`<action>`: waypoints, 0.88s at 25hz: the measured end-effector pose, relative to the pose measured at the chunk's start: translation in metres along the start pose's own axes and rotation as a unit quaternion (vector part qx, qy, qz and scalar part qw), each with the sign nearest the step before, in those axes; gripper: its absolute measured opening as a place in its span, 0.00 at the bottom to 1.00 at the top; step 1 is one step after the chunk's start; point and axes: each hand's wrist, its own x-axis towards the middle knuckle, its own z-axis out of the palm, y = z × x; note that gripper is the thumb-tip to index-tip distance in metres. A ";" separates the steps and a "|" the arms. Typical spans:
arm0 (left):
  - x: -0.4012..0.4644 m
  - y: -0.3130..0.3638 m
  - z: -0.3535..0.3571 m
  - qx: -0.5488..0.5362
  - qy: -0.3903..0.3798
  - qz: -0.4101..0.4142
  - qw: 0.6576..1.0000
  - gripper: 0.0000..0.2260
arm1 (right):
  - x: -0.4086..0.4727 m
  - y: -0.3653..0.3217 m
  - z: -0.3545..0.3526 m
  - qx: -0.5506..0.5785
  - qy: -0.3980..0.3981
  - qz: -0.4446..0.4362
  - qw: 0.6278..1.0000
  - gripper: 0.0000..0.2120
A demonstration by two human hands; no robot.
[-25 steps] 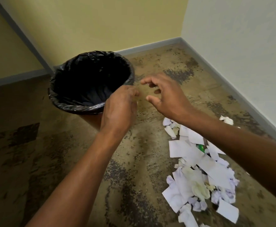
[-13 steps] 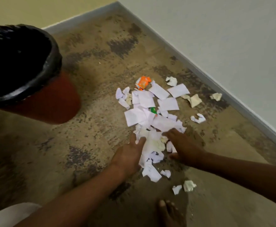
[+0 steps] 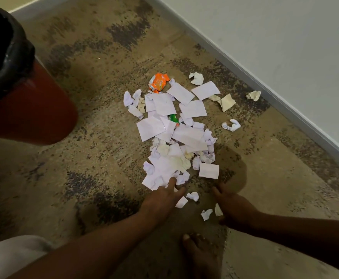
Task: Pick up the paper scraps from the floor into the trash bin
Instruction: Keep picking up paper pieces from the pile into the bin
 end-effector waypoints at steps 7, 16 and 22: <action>0.024 -0.005 -0.002 -0.004 0.003 -0.010 1.000 0.22 | 0.045 -0.032 0.006 0.141 0.091 0.000 0.986 0.32; 0.033 -0.037 -0.045 -0.053 0.137 -0.132 0.980 0.22 | 0.092 -0.034 -0.058 0.219 0.194 -0.029 0.956 0.24; 0.033 -0.047 -0.039 -0.067 0.135 -0.249 0.957 0.50 | 0.081 -0.034 -0.068 0.110 0.194 -0.045 0.974 0.42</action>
